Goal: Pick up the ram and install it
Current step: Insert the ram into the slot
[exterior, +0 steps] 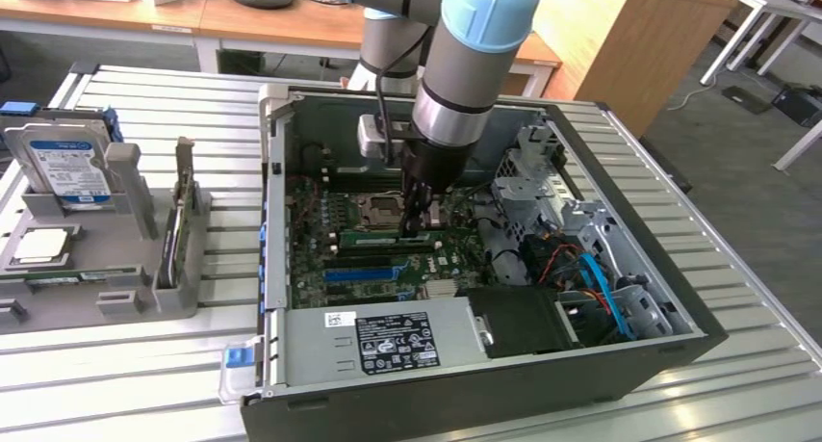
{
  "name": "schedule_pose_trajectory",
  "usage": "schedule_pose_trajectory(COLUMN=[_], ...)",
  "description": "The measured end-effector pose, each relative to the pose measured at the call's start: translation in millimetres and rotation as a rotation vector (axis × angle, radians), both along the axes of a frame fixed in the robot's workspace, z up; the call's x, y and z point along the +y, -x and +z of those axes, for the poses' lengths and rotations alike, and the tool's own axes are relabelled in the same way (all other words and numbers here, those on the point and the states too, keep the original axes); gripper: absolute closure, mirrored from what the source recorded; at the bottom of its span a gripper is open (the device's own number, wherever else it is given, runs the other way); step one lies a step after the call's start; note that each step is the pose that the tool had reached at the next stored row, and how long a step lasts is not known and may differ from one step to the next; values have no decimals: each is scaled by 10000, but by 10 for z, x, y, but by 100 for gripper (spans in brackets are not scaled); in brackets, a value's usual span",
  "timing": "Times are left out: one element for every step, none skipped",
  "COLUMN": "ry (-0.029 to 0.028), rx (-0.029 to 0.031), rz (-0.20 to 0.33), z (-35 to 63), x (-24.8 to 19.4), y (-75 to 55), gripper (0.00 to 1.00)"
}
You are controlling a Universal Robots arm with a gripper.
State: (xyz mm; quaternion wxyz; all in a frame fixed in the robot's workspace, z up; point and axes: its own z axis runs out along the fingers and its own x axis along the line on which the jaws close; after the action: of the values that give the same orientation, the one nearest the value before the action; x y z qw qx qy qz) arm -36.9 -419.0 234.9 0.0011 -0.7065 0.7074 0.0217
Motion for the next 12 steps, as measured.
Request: schedule_pose_trajectory(ry=[0,0,0,0,-1,-1,-1,-1,-1,-2,-2,0], rx=[0,1,0,0,0,0,0,0,0,0,-1,0], rz=[0,0,0,-1,-2,-2,-2,-1,0,0,0,1], z=[0,0,0,0,-1,-1,0,-1,-1,-6,-12,-12], x=[0,0,0,-3,-8,-9,-9,-9,-9,-9,-9,-10], y=[0,0,0,1,1,1,1,0,0,0,0,0], gripper=[88,88,88,88,88,88,88,88,88,88,88,88])
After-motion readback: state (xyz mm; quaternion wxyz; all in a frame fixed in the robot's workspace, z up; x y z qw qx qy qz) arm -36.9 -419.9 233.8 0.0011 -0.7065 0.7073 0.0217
